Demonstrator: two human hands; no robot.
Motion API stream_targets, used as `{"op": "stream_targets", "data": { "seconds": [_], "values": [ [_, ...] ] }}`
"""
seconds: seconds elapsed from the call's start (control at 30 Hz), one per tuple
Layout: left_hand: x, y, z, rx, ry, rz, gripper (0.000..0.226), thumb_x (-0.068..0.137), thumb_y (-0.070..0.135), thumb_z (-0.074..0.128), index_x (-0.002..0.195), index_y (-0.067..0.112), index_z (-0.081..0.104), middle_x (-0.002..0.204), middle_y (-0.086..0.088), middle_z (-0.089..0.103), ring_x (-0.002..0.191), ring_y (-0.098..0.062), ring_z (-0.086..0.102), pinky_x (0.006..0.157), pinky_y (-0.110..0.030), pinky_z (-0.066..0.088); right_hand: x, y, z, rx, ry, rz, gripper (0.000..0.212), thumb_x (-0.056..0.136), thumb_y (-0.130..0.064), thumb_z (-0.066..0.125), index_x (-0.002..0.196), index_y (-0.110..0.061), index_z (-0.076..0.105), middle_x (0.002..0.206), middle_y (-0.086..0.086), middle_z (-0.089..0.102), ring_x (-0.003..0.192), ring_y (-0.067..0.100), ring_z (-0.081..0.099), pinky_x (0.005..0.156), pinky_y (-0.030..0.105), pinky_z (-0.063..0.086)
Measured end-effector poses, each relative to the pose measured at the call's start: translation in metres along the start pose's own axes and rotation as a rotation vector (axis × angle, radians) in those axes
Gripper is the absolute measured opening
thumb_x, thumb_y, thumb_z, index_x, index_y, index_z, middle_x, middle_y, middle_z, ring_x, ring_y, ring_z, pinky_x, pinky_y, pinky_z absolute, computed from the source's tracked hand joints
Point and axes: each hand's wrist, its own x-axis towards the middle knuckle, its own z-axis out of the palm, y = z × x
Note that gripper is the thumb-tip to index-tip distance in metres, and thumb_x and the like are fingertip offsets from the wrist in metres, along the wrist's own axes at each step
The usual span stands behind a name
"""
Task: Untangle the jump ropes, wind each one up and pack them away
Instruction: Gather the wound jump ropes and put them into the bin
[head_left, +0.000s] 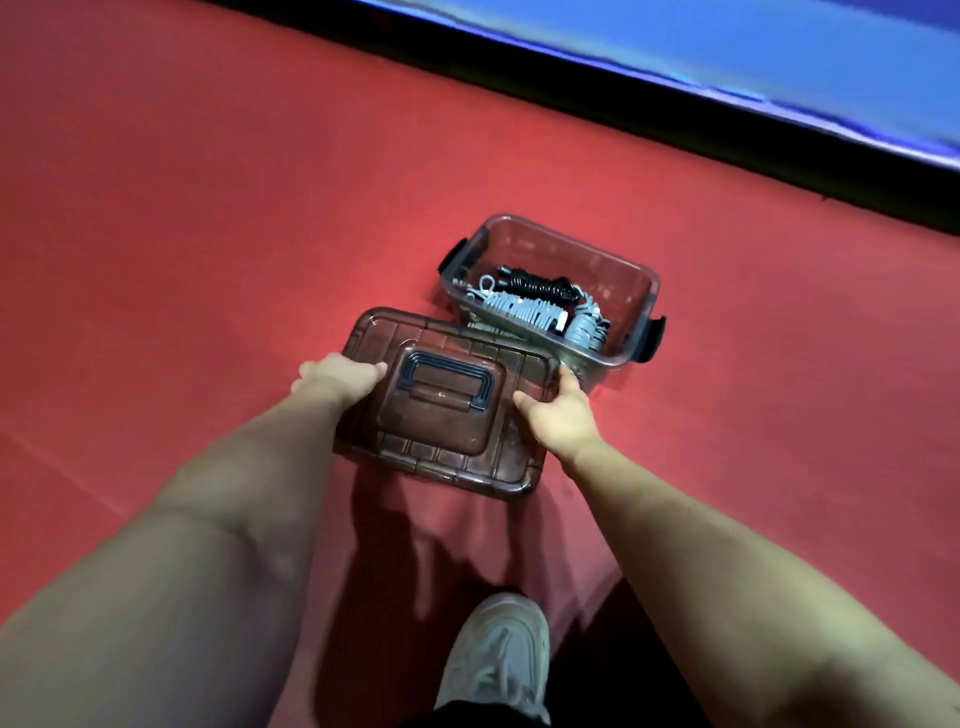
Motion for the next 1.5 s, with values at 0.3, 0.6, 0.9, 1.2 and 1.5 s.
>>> {"op": "stream_targets", "data": {
  "seconds": [0.3,0.6,0.9,1.2,1.5],
  "values": [
    [-0.039,0.029,-0.078,0.034,0.208,0.058,0.051,0.087,0.034,0.054,0.132,0.014,0.048,0.135,-0.018,0.044,0.125,-0.036,0.041,0.100,-0.036,0.036,-0.028,-0.063,-0.032,0.062,0.070,-0.113,0.057,0.075,-0.030,0.070,0.127,-0.022,0.048,0.123,0.005,0.060,0.116,0.029,0.054,0.104,0.042,0.040],
    [-0.034,0.093,-0.086,0.020,0.243,0.316,0.053,0.086,0.031,0.054,0.138,0.024,0.044,0.137,-0.016,0.046,0.127,-0.034,0.042,0.105,-0.035,0.034,0.004,-0.090,-0.076,0.044,0.200,-0.119,0.072,0.077,-0.036,0.068,0.141,-0.022,0.038,0.140,0.012,0.043,0.125,0.033,0.045,0.108,0.043,0.036],
    [0.021,0.148,-0.024,0.049,0.106,0.532,0.063,0.085,0.005,0.042,0.145,0.023,0.036,0.146,-0.011,0.039,0.134,-0.031,0.036,0.113,-0.033,0.028,0.065,-0.062,-0.110,-0.089,0.248,-0.078,0.057,0.084,-0.016,0.052,0.139,-0.021,0.042,0.143,0.014,0.034,0.126,0.039,0.039,0.110,0.037,0.031],
    [0.059,0.171,0.008,0.094,0.064,0.560,0.057,0.095,0.010,0.042,0.149,0.018,0.026,0.153,-0.005,0.026,0.139,-0.026,0.023,0.116,-0.029,0.017,0.102,-0.051,-0.108,-0.200,0.269,-0.068,0.059,0.087,-0.004,0.045,0.144,-0.016,0.036,0.149,0.010,0.025,0.133,0.033,0.025,0.108,0.027,0.023],
    [0.054,0.162,0.023,0.290,0.022,0.590,0.055,0.102,0.031,0.030,0.152,0.026,0.009,0.157,-0.003,0.014,0.140,-0.028,0.021,0.117,-0.039,0.017,0.100,-0.038,-0.106,-0.376,0.135,0.016,0.061,0.094,-0.010,0.037,0.148,-0.035,0.021,0.159,-0.003,0.001,0.139,0.028,0.022,0.113,0.039,0.015]
  ]
}}
